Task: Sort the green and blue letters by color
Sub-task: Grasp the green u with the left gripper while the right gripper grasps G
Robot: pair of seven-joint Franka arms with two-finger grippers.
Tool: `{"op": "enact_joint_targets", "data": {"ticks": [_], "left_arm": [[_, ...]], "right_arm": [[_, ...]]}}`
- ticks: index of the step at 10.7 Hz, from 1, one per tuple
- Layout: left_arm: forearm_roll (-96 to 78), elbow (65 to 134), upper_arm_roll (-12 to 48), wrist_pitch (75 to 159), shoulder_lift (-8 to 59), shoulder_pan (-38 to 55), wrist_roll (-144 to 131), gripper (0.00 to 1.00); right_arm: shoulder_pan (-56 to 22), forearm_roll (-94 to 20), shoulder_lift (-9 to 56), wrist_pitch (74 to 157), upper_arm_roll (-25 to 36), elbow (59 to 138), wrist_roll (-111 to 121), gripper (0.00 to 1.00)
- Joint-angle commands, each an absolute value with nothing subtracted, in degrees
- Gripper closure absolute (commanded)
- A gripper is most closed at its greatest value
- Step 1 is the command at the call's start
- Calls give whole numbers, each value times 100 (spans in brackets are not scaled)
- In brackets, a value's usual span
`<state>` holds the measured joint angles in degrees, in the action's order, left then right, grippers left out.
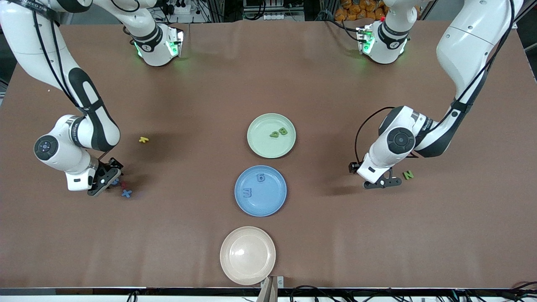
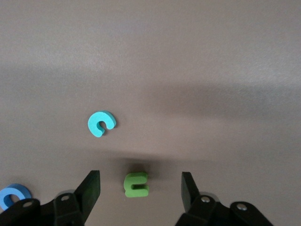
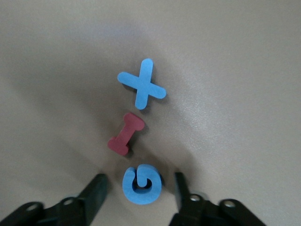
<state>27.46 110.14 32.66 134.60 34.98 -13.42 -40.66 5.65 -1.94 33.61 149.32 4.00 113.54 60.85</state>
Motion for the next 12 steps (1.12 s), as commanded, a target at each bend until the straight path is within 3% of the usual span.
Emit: {"op": "enact_joint_targets", "data": {"ticks": [1, 4, 6, 8, 10, 11, 12], "left_arm": [[2883, 11416, 3331, 13779, 3392, -1415, -4166, 28], [2892, 11575, 3313, 14098, 3480, -1582, -4157, 32], [2892, 11619, 3313, 14098, 3480, -1591, -4157, 35], [2892, 11628, 3313, 14098, 3489, -1591, -4157, 66], [2892, 11628, 3313, 14098, 3551, -1600, -4157, 93], [2892, 11628, 3313, 14098, 3551, -1600, -4157, 100], [2892, 11628, 3322, 14089, 3499, -1600, -4157, 100]], "right_arm": [[659, -167, 3366, 14959, 316, 11373, 6030, 84], [659, -176, 3331, 14933, 308, 11373, 5827, 91], [616, -193, 3069, 14479, 308, 11303, 5714, 92], [441, -193, 2779, 13714, 308, 11172, 5057, 91], [142, -193, 2707, 13632, 308, 11171, 4250, 92], [-42, -193, 2698, 13632, 308, 11171, 3758, 91], [-279, -193, 2707, 13649, 308, 11136, 3318, 91]]}}
